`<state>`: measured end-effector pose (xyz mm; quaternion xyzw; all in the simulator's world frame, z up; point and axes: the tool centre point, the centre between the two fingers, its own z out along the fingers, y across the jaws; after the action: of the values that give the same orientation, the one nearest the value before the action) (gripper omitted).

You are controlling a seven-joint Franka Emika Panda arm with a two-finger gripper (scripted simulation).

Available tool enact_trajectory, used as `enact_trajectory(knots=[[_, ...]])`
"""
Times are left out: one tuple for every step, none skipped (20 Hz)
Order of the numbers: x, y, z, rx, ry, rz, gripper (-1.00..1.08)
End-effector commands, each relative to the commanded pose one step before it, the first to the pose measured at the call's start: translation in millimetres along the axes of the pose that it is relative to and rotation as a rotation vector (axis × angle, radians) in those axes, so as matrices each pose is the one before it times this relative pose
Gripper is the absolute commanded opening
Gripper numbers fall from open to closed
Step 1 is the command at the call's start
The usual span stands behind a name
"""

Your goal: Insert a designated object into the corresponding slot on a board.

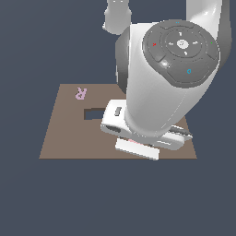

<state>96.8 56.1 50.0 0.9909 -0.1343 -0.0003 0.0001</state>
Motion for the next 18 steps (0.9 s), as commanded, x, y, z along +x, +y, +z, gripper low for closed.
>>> enact_trajectory(knots=[[0.15, 0.01, 0.26, 0.00007, 0.00024, 0.00017, 1.00], [0.04, -0.09, 1.22, 0.00000, 0.00000, 0.00000, 1.00], [0.07, -0.14, 2.04, 0.00000, 0.00000, 0.00000, 1.00], [0.19, 0.13, 2.79, 0.00005, 0.00009, 0.00048, 1.00], [0.20, 0.08, 3.61, 0.00006, 0.00009, 0.00048, 1.00], [0.06, -0.24, 3.68, 0.00000, 0.00000, 0.00000, 1.00], [0.15, 0.14, 2.80, 0.00006, 0.00009, 0.00048, 1.00], [0.02, -0.12, 2.05, 0.00000, 0.00000, 0.00000, 1.00], [0.12, 0.25, 1.16, 0.00006, 0.00009, 0.00048, 1.00], [0.00, -0.02, 0.41, 0.00000, 0.00000, 0.00000, 1.00], [0.00, 0.00, 0.00, 0.00000, 0.00000, 0.00000, -1.00], [0.00, 0.00, 0.00, 0.00000, 0.00000, 0.00000, -1.00], [0.00, 0.00, 0.00, 0.00000, 0.00000, 0.00000, -1.00], [0.00, 0.00, 0.00, 0.00000, 0.00000, 0.00000, -1.00], [0.00, 0.00, 0.00, 0.00000, 0.00000, 0.00000, -1.00], [0.00, 0.00, 0.00, 0.00000, 0.00000, 0.00000, -1.00], [0.00, 0.00, 0.00, 0.00000, 0.00000, 0.00000, -1.00], [0.00, 0.00, 0.00, 0.00000, 0.00000, 0.00000, -1.00]])
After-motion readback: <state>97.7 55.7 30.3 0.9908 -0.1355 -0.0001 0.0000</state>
